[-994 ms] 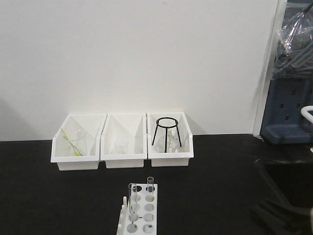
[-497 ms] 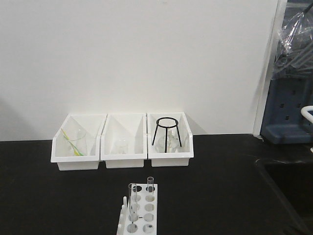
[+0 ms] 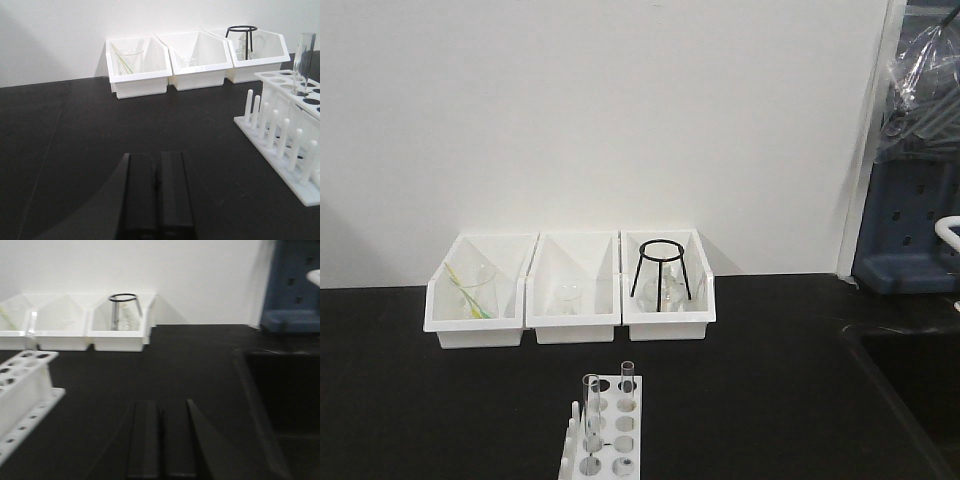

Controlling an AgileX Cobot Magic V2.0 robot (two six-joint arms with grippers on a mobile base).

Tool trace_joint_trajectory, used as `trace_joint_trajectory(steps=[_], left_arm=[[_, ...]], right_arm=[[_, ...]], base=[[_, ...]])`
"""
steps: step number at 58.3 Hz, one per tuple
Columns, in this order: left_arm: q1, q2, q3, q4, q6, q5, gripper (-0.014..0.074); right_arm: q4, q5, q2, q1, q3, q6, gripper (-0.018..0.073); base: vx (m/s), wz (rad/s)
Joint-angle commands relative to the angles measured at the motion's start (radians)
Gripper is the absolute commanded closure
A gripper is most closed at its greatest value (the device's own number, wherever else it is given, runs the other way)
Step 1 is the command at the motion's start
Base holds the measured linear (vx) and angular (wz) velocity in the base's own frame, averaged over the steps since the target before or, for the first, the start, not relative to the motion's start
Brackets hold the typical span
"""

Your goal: Flip and reinsert test tube from rack

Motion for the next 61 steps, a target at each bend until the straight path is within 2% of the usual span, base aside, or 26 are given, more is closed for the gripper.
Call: trace_joint_trajectory(steps=[1,7,15,61], left_arm=[[0.0,-0.008,-0.004,-0.005,-0.01,-0.082,0.0603],[0.0,-0.008,-0.004,-0.005,-0.01,-0.082,0.0603],[0.0,-0.008,-0.004,-0.005,-0.01,-0.082,0.0603],[0.0,-0.007,-0.004,-0.005,-0.01,-0.082,0.0603]], right_arm=[[0.045,-0.075,-0.076,-0.089,0.044,-0.092,0.057],[0.087,-0.082,-0.179,-0.134,0.116,-0.107,0.057],[0.121,-0.02,-0.301,-0.133,0.154,-0.106,0.057],[0.115,-0.018,-0.297,-0.133,0.154,-0.106,0.057]], base=[[0.0,0.0],[0.0,0.0],[0.0,0.0],[0.0,0.0]])
